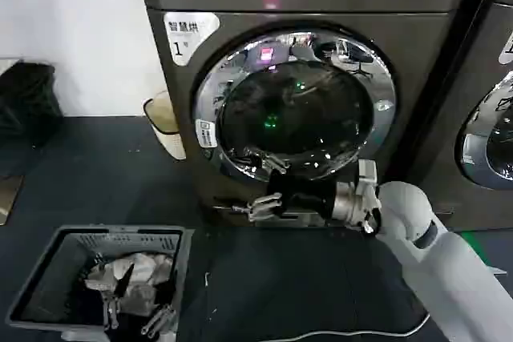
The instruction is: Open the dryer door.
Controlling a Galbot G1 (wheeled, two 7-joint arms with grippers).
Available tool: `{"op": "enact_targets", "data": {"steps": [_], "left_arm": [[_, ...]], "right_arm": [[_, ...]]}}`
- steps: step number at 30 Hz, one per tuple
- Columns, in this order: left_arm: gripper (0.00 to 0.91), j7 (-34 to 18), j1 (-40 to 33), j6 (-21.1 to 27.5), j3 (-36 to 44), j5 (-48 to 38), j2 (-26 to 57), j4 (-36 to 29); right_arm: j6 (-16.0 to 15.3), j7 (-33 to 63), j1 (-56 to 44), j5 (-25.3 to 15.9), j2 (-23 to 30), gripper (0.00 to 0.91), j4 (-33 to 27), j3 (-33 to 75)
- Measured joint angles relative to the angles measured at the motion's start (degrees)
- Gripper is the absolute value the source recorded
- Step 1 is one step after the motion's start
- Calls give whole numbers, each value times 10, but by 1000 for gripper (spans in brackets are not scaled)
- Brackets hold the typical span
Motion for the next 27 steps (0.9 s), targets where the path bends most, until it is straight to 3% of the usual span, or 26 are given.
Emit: {"op": "enact_targets", "data": {"steps": [12,22,27], "left_arm": [[907,-9,-6,38,-14,-9,8,-25],[907,-15,-3,100,-14,1,-3,-45],[907,-13,-2,103,-14,-18,-6,-60]], "right_arm": [[52,34,64,-63,42,907,-124,-44],[68,39,116,-112,88,907,-224,-100],[73,38,137,-115,104,907,-262,-119]]}}
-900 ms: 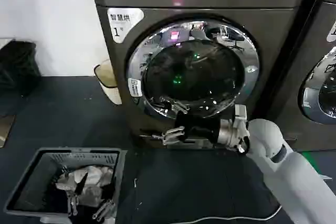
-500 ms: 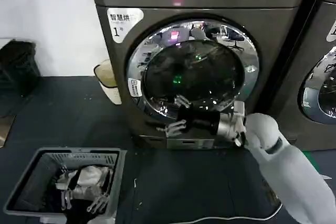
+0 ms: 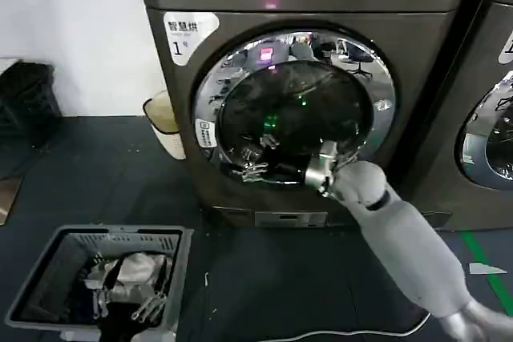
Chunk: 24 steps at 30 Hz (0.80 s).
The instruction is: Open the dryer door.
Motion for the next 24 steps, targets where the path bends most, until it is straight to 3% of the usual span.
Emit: {"op": "enact_targets", "data": {"steps": [11,24], "left_arm": [[907,-1,4,26,2,9,-7,-16],[907,12,16,31,2,23,-13,-21]], "right_arm": [[21,2,38,-14,34,907,-83,-29],[34,-4,68,-15,80,907,-140,-58]]}}
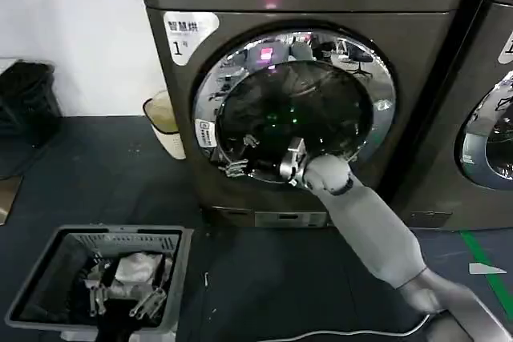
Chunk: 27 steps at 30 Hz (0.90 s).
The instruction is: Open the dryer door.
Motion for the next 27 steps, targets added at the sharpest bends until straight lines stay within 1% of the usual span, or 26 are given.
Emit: {"op": "enact_targets", "data": {"steps": [4,8,11,14,16,19,20,22,24,27], "left_arm": [[907,-2,2,4,0,-4,-1,-8],[907,-2,2,6,-4,-6,1,-9],[907,18,-1,28,-12,-14,9,-15],[907,46,-9,37,-27,-43,20,-18],[907,62,-16,49,-43,-60,29,-18],[907,86,-29,87,-72,-109,49,-11],[907,90,-32,88,-81,-123,57,-8],[907,88,-45,85,-105,-152,78,3],[907,82,-60,80,-126,-178,102,20],[907,69,-81,68,-142,-209,138,47]], "right_arm": [[1,-4,4,1,8,907,-6,-6],[-3,-25,1,8,2,907,3,-3],[-5,-63,-7,12,-10,907,16,5],[-7,-108,-19,18,-29,907,39,14],[-3,-144,-28,8,-41,907,53,23],[-4,-189,-43,10,-57,907,73,37],[-5,-204,-48,12,-63,907,81,43],[-4,-233,-60,15,-75,907,97,53],[-4,-267,-72,28,-86,907,110,62],[-6,-315,-88,37,-98,907,130,73]]}}
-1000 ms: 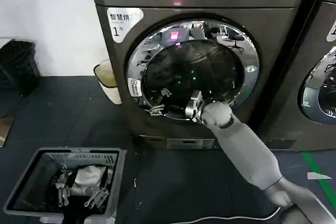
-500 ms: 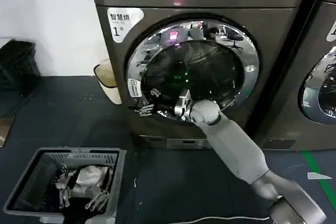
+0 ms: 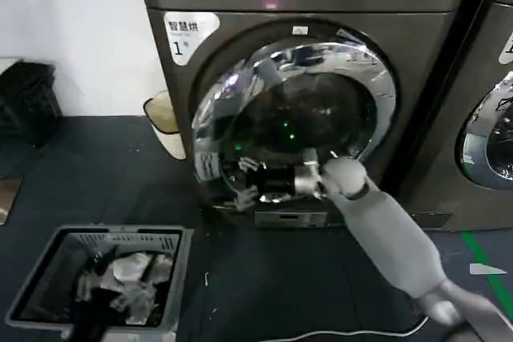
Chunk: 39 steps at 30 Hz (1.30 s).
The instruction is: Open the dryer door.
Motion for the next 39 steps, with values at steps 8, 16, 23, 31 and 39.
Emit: {"op": "enact_targets", "data": {"steps": [8,16,23,31,39], "left_arm": [[907,4,-33,1,12,-80,81,47],[907,-4,-112,1,49,-157,173,99],[907,-16,-203,8,106,-204,248,154],[907,-9,-338,11,224,-248,309,216],[907,13,-493,14,391,-285,311,268]], "right_arm": [[0,-110,-49,-3,-38,907,50,47],[28,-132,-126,30,-92,907,106,118],[61,-133,-206,62,-138,907,167,200],[90,-133,-351,66,-148,907,207,363],[94,-132,-474,68,-109,907,163,560]]}}
